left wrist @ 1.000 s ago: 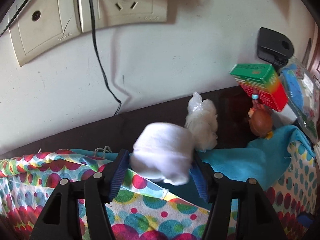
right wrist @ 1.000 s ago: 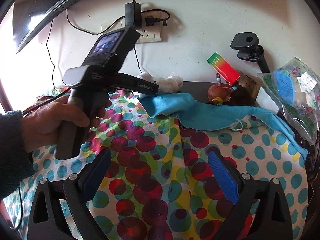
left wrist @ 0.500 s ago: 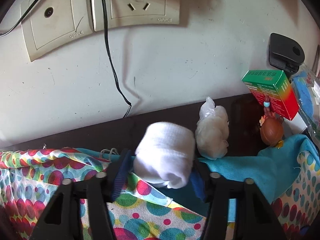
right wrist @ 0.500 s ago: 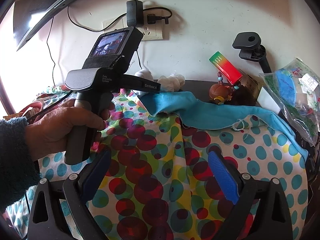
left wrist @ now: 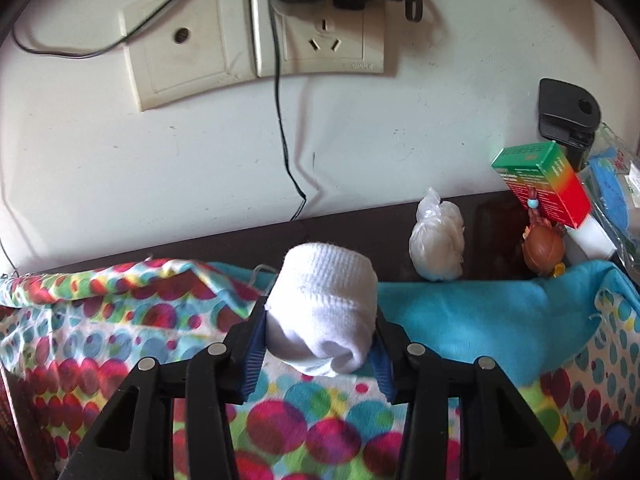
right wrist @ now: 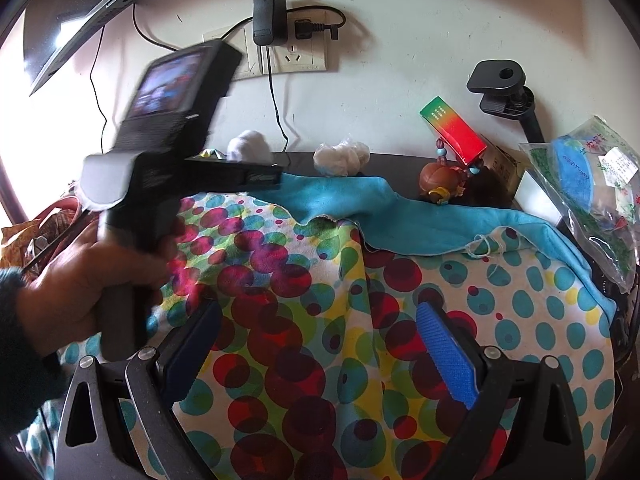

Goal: Organize objects
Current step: 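Grasp the white sock with the left tool, then grasp the clear plastic bag with the right tool while the left tool holds the sock, then carry the white sock with the left tool over the red tray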

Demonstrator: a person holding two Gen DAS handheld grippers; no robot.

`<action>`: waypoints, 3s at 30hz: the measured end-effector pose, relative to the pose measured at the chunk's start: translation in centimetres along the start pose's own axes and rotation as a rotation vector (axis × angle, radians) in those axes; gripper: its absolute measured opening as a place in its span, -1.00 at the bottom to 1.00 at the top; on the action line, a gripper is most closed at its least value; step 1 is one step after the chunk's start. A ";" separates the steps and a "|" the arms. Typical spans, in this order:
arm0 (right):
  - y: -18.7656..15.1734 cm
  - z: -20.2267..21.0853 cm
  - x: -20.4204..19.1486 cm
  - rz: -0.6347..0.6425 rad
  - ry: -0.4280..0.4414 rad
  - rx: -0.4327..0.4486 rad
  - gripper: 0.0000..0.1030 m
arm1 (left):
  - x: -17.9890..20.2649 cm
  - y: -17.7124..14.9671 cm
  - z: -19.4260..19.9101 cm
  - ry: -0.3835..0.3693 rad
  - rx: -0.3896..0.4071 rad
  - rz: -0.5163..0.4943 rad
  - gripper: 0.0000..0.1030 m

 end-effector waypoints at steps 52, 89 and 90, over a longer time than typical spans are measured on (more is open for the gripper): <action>11.7 -7.7 -4.2 0.010 -0.018 0.016 -0.30 | -8.2 -8.2 4.1 0.082 -0.060 0.224 -0.11; 2.0 -1.7 -4.2 0.013 -0.078 0.039 -0.30 | -8.5 -7.9 3.9 0.167 -0.084 0.243 -0.11; 2.0 -1.7 -4.3 0.019 -0.078 0.038 -0.30 | -8.5 -7.9 3.8 0.168 -0.087 0.245 -0.11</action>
Point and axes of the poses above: each gripper's, at about its wrist camera, not at the fingertips, and z roughly against the way its jaws point, x to its right, y to its top, the point moved 1 cm from there along -z, roughly the way its jaws point, and after that the axes turned 10 degrees about -x, right-handed, at the moved point
